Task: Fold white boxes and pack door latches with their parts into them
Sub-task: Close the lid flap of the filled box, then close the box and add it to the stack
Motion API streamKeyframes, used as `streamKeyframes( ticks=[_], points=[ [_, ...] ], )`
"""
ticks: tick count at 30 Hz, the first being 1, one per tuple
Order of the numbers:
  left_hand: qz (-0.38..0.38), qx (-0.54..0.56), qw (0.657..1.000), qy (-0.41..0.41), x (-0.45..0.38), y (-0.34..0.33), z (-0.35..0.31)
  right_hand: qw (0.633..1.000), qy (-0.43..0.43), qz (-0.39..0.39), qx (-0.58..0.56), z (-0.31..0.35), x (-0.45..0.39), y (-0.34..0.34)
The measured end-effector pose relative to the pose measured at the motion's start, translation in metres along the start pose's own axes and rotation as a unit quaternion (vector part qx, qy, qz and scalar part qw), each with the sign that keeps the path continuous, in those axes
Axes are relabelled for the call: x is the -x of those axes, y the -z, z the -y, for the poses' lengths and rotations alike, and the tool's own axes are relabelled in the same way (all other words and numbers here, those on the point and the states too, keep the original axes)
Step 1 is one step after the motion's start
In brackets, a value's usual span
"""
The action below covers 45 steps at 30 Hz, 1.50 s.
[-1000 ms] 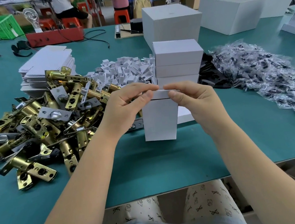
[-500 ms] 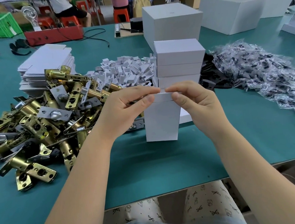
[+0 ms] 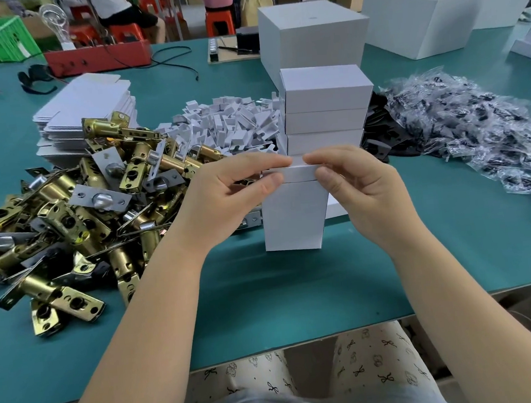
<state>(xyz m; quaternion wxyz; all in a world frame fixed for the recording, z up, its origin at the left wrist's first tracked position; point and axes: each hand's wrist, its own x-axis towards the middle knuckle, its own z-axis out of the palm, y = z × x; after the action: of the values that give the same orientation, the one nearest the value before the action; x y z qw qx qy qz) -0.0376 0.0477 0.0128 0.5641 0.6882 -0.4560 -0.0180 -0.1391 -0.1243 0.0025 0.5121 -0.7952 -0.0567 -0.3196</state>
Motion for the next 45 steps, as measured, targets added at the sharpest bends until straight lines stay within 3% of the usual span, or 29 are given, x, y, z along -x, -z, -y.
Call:
streamKeyframes(
  ticks=[4,9,16,26,31,36,41,45],
  points=[
    [-0.011,-0.046,0.998,-0.032,0.000,-0.001,0.000,0.998,0.035,0.006,0.059,0.003,0.000,-0.001],
    [-0.055,-0.108,0.987,-0.109,-0.003,-0.009,0.001,0.999,-0.007,-0.042,0.034,0.007,-0.001,-0.011],
    [-0.029,-0.041,0.998,-0.033,0.000,-0.004,0.005,0.997,-0.063,-0.042,-0.028,0.011,-0.003,-0.009],
    [-0.067,0.081,0.994,0.005,0.004,-0.004,0.007,0.970,-0.183,-0.016,-0.160,0.016,-0.008,-0.006],
    [-0.086,0.114,0.990,0.005,0.004,-0.004,0.007,0.981,-0.124,-0.027,-0.147,0.011,0.000,-0.010],
    [-0.032,0.112,0.993,0.033,0.005,0.007,0.010,0.996,-0.055,-0.042,-0.061,0.004,0.007,-0.017],
    [0.042,0.184,0.980,0.071,0.009,0.018,0.010,0.999,0.022,-0.044,-0.002,-0.005,0.012,-0.023],
    [0.020,0.197,0.978,0.062,0.009,0.013,0.007,0.999,-0.008,-0.014,-0.044,-0.011,0.011,-0.026]
  ],
)
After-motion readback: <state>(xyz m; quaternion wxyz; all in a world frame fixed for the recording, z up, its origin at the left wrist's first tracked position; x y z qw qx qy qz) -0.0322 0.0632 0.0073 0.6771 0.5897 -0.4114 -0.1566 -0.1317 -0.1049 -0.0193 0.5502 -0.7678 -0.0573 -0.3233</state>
